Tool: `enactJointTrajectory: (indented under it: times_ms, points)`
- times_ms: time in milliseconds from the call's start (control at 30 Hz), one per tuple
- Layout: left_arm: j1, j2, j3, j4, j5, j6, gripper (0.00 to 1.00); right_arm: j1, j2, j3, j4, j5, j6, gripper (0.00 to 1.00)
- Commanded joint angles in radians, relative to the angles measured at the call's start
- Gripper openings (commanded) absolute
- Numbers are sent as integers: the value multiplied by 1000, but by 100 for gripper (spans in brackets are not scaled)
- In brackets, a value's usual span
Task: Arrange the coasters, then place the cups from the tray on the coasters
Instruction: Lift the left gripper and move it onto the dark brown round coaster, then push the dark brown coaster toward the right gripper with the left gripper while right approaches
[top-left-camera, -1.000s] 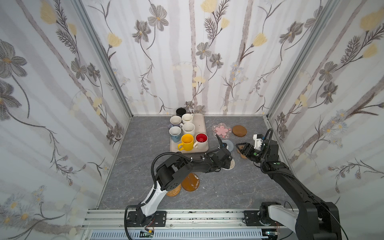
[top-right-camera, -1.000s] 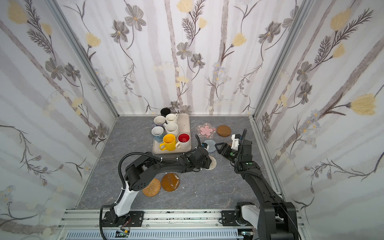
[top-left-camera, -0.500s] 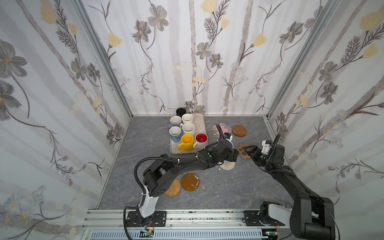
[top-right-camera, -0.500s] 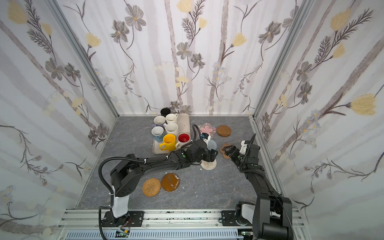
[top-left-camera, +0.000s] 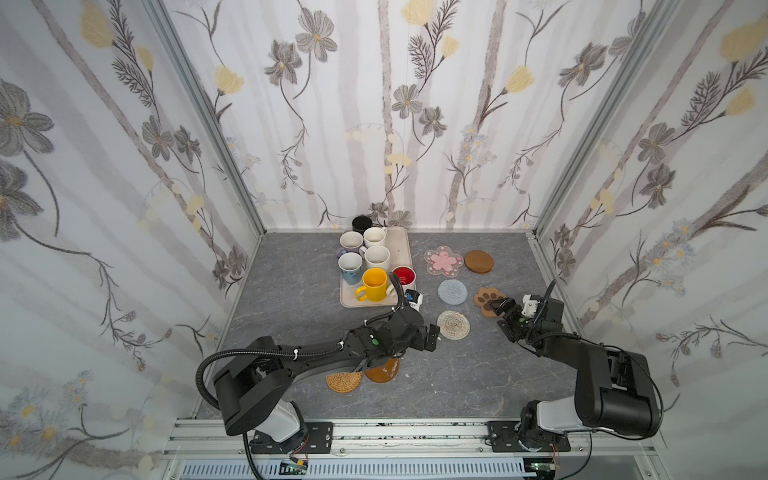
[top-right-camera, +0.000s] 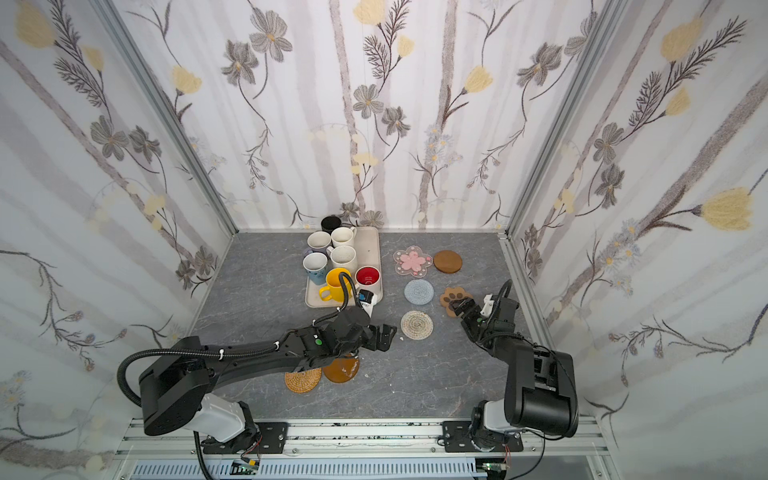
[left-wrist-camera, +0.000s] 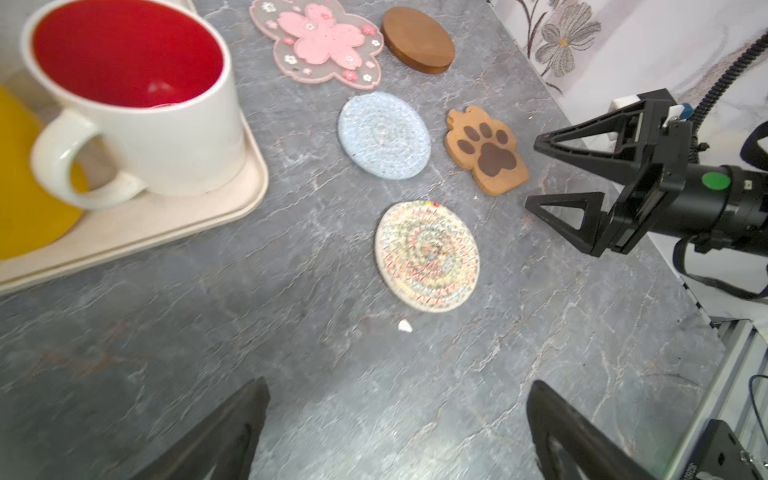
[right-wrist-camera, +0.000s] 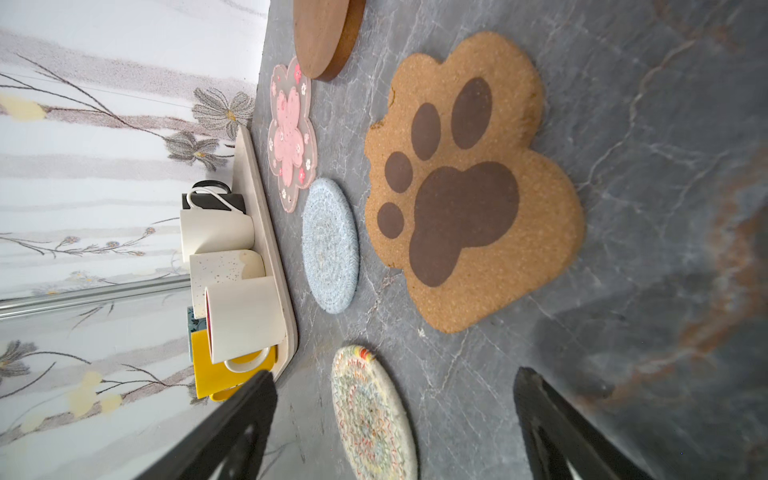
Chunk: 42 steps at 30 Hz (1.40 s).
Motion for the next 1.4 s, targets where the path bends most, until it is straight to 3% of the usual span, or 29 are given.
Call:
enactJointTrajectory:
  times_ms: [0, 367, 600, 700, 900, 1100, 1367]
  points:
    - [8, -68, -77, -25, -41, -55, 100, -1, 54, 16, 114, -10, 47, 90]
    - [25, -275, -263, -152, -56, -166, 95, -1, 189, 99, 182, -6, 89, 90]
    - [25, -301, -324, -193, -40, -208, 79, 0, 220, 123, 210, -10, 106, 90]
    - [25, -310, -342, -201, -45, -216, 65, 0, 184, 115, 199, -4, 97, 90]
    - [25, -261, -331, -199, -41, -198, 48, 12, 50, 97, 117, 33, 44, 90]
    - [23, -217, -318, -196, -41, -197, 41, 45, -116, 72, 11, 75, -20, 91]
    - [-10, -123, -283, -179, -43, -216, 39, 124, -262, 75, -101, 115, -75, 92]
